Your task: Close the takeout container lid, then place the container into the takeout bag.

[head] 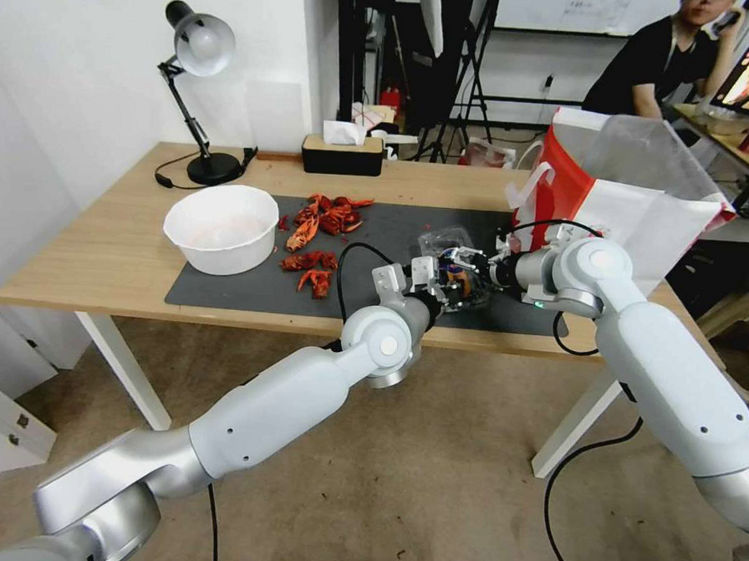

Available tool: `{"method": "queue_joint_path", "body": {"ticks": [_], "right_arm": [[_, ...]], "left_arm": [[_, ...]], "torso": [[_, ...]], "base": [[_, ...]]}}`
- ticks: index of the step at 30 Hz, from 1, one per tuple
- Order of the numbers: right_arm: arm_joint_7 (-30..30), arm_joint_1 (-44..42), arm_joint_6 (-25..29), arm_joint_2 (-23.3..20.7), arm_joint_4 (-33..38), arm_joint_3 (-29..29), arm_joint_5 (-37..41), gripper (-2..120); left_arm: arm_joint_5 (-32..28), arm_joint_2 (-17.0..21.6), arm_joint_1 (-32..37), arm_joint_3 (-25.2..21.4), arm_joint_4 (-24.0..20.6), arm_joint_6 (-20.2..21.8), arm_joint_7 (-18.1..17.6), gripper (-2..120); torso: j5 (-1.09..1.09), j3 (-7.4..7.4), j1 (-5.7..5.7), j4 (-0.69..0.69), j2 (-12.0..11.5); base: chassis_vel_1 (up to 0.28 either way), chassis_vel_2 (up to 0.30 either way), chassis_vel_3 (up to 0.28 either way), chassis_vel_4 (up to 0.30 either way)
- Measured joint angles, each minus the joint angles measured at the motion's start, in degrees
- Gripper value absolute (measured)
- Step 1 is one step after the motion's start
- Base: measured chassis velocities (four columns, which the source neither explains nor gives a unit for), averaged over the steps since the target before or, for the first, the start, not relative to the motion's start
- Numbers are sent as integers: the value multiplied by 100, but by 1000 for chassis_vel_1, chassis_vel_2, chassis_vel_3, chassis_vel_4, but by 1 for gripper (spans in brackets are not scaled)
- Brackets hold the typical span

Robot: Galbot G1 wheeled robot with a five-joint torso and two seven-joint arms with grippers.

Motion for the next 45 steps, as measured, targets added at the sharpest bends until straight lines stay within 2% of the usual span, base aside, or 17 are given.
{"method": "queue_joint_path", "body": {"ticks": [5,6,9,10,12,13,14,19,25,27,32,36,38,40,45], "right_arm": [[39,-1,2,3,-56,-3,15,44],[39,-1,2,3,-56,-3,15,44],[36,-24,5,22,-76,16,15,29],[36,-24,5,22,-76,16,15,29],[22,-37,9,60,-93,48,0,19],[22,-37,9,60,-93,48,0,19],[10,-39,10,76,-110,60,-16,13],[-34,-90,13,95,-131,161,-61,0],[-37,-348,19,-62,37,450,-81,0],[-44,-460,19,-149,95,584,-83,0],[-103,-495,19,-186,91,669,-84,0],[-202,-529,19,-189,86,715,-83,0],[-222,-535,19,-189,87,722,-83,0],[-345,-568,19,-189,107,750,-84,0],[-536,-599,14,-184,155,759,-87,0]], "left_arm": [[3,4,-2,3,2,-16,13,0],[3,4,-2,3,2,-16,13,0],[13,24,-1,1,0,-26,22,0],[13,24,-1,1,0,-26,22,0],[15,56,1,-5,-18,-30,30,0],[15,56,1,-5,-18,-30,30,0],[16,69,7,-10,-33,-31,36,0],[21,121,41,-58,-122,-36,46,0],[23,270,112,-95,-354,-5,117,0],[21,352,166,-161,-437,14,142,0],[36,614,430,-427,-737,35,141,0],[177,1020,869,-736,-1172,53,173,0],[213,1086,944,-780,-1232,54,189,0],[478,1367,1340,-1052,-1528,61,258,0],[794,1689,1939,-1466,-1886,104,352,2]], "torso": [[0,0,0,0,0],[0,0,0,0,0],[0,0,0,0,0],[0,0,0,0,0],[0,0,0,0,0],[0,0,0,0,0],[0,0,0,0,0],[0,-1,0,2,0],[0,-1,-1,1,0],[0,-1,0,-5,0],[0,0,0,0,0],[-1,-1,-1,0,0],[0,0,0,0,0],[-1,0,0,-1,0],[-1,0,0,1,0]], "base": [[0,0,0,0],[0,0,0,0],[0,0,0,0],[0,0,0,0],[0,0,0,0],[0,0,0,0],[0,0,0,0],[0,0,0,0],[0,0,0,0],[0,0,0,0],[0,0,0,0],[0,0,0,0],[0,0,0,0],[0,0,0,0],[0,0,0,0]]}}
